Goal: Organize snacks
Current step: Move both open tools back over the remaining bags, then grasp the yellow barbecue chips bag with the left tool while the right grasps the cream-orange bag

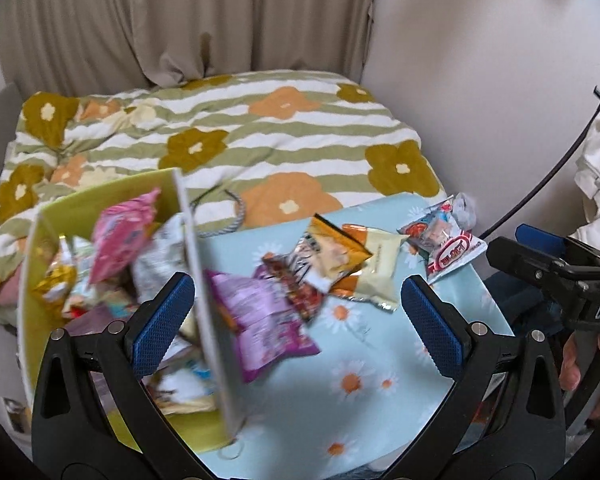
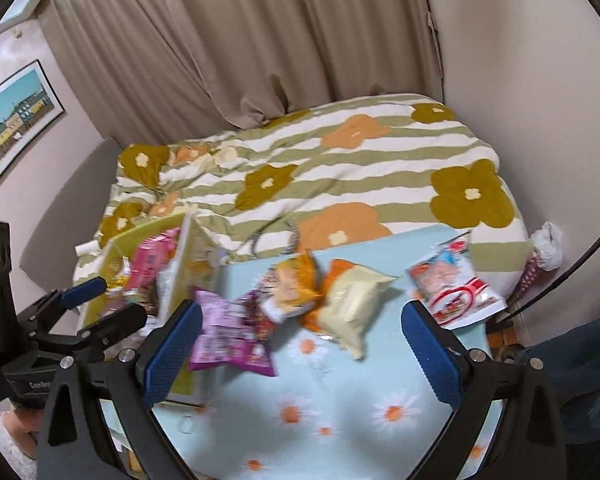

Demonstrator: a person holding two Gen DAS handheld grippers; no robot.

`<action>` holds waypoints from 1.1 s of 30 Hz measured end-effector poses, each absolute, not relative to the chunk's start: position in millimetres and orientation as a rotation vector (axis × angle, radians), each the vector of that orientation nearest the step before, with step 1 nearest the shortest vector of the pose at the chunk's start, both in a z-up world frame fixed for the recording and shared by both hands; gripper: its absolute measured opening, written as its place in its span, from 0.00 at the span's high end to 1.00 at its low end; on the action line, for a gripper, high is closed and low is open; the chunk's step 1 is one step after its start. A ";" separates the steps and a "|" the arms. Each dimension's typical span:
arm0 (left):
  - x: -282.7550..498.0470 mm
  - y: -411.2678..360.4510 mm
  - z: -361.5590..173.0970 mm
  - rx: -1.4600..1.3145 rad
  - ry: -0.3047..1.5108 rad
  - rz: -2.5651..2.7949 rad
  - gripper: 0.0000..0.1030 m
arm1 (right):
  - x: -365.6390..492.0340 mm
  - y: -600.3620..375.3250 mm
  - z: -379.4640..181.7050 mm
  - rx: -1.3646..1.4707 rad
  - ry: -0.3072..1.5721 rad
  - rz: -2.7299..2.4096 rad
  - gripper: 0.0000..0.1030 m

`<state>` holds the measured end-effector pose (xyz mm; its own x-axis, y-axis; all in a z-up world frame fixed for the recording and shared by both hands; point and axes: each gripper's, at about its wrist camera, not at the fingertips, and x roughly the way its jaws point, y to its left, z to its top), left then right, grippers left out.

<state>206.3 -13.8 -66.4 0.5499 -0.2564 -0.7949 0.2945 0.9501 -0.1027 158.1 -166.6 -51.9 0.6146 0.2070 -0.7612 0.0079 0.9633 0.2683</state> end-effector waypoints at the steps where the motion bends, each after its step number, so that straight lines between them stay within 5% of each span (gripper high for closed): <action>1: 212.0 -22.3 -70.6 0.051 0.944 -0.327 0.00 | 162.8 -174.1 -56.4 0.254 0.916 0.118 0.03; 29: 327.7 -108.8 -228.6 0.495 1.315 -0.512 0.00 | 249.7 -187.8 -189.4 0.349 1.217 0.068 0.03; 33: 337.8 -105.7 -236.1 0.436 1.367 -0.559 0.10 | 253.3 -188.7 -199.5 0.372 1.242 0.046 0.04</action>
